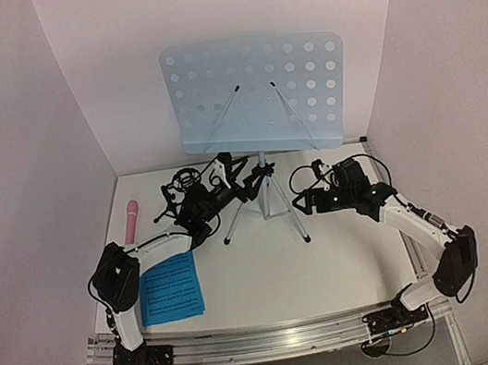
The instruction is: Pack up the instrument practice props
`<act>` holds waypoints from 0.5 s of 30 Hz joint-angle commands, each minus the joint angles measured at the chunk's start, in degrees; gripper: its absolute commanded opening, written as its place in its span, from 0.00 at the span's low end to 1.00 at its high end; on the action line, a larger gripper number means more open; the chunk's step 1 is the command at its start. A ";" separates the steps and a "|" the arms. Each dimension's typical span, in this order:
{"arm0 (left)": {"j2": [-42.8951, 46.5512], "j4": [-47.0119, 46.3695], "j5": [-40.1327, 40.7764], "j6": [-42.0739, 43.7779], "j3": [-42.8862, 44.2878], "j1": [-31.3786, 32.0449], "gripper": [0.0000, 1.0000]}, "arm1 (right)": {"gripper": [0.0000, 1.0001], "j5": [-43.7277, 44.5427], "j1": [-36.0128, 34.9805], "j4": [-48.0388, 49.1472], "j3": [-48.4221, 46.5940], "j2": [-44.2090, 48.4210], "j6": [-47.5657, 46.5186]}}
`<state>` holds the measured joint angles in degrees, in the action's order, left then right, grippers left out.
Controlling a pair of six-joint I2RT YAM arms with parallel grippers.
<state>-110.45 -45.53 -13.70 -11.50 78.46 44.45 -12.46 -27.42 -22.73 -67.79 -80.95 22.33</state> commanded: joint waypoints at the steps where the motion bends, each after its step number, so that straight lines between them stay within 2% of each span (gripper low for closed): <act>1: -4.21 -4.16 5.58 -1.73 6.68 -0.01 0.82 | 0.96 -5.25 2.21 4.15 -0.90 -2.05 -0.80; 9: -10.02 -3.96 5.55 -2.42 12.77 -0.54 0.80 | 0.95 -8.89 3.28 4.18 -3.87 -5.91 -3.27; 15: -12.79 -5.02 5.46 -2.09 16.03 -0.69 0.68 | 0.95 -11.10 3.47 4.40 -5.42 -7.15 -4.49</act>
<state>-121.59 -47.08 -8.85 -13.52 89.79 44.10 -20.49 -24.32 -20.09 -70.18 -87.20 19.85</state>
